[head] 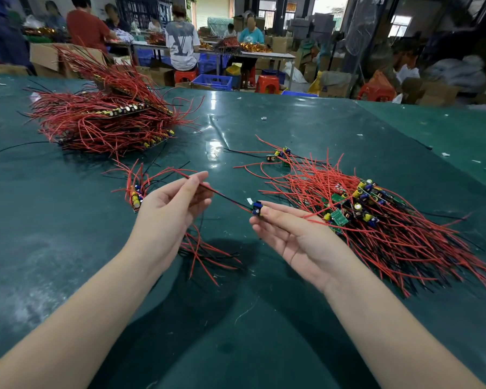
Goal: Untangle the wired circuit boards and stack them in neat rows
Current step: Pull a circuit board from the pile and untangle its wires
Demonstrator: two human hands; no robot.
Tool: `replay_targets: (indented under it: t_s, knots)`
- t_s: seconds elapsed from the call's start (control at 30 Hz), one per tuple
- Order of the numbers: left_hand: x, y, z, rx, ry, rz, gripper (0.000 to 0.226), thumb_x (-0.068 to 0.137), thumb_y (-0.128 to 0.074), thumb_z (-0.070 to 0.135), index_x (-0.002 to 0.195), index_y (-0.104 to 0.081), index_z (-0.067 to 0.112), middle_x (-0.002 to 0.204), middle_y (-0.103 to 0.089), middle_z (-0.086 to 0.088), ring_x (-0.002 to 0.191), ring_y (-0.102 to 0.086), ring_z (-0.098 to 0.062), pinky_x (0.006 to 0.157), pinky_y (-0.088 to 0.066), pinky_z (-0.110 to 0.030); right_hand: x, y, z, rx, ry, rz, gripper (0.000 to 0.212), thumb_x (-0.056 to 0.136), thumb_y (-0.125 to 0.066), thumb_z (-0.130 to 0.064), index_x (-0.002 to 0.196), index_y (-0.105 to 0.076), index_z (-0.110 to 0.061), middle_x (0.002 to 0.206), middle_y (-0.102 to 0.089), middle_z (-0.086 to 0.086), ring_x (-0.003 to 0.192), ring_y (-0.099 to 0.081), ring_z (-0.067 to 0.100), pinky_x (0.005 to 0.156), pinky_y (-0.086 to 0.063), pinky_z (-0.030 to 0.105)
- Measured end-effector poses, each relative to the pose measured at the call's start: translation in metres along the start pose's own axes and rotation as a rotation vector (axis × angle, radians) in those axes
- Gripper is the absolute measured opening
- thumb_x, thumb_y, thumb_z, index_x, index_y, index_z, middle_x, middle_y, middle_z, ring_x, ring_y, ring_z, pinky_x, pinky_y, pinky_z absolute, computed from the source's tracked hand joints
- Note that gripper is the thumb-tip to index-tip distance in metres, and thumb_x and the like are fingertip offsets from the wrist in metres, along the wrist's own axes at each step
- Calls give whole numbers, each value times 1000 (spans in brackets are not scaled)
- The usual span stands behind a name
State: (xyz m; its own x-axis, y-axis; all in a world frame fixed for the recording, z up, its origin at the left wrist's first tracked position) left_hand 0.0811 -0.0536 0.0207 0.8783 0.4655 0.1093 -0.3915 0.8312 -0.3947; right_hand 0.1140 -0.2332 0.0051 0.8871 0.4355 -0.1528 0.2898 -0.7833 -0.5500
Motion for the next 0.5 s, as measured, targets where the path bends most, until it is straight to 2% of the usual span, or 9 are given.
replay_targets:
  t_s: [0.07, 0.23, 0.33, 0.4, 0.5]
  knots:
    - [1, 0, 4, -42, -9, -13, 17, 96, -52, 6, 99, -69, 7, 78, -69, 2, 71, -65, -4, 71, -53, -14, 0, 1, 2, 46, -40, 10, 12, 62, -71, -3, 72, -77, -1, 78, -72, 15, 70, -73, 21, 61, -57, 22]
    - [2, 3, 11, -142, -48, -21, 13, 85, -61, 6, 81, -73, 10, 85, -74, 1, 78, -68, -7, 71, -53, -14, -2, -2, 6, 119, -131, -4, 11, 62, -71, -5, 70, -76, 0, 77, -73, 15, 68, -72, 18, 57, -57, 20]
    - [1, 1, 12, -132, -54, -58, 7, 81, -63, 12, 84, -69, 10, 84, -74, -1, 79, -70, -8, 65, -53, -14, -2, -1, 7, 160, -170, 2, 9, 63, -71, -5, 68, -76, 1, 77, -73, 15, 68, -73, 19, 57, -57, 21]
    - [2, 2, 13, -66, -68, -53, 5, 86, -62, 10, 86, -67, 11, 82, -74, 2, 77, -70, -7, 63, -52, -14, -2, -1, 7, 181, -185, 4, 9, 62, -72, -5, 69, -75, 1, 77, -72, 15, 68, -73, 19, 57, -57, 21]
    - [1, -2, 16, 15, -105, -80, 11, 90, -58, 1, 92, -65, 9, 82, -74, 2, 80, -70, -6, 68, -52, -13, -2, 0, 8, 200, -209, 7, 12, 60, -73, -4, 70, -75, 2, 78, -72, 16, 69, -73, 20, 57, -58, 22]
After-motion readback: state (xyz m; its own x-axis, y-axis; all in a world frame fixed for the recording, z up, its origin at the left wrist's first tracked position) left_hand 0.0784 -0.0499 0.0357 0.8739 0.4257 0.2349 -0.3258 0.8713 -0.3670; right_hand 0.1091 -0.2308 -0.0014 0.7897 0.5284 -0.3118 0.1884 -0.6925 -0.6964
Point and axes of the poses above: each hand's wrist, its own x-axis towards the middle knuckle, its own y-axis out of the back of the hand, z = x × y, the point moved 7 cm from there along x, towards the middle knuckle
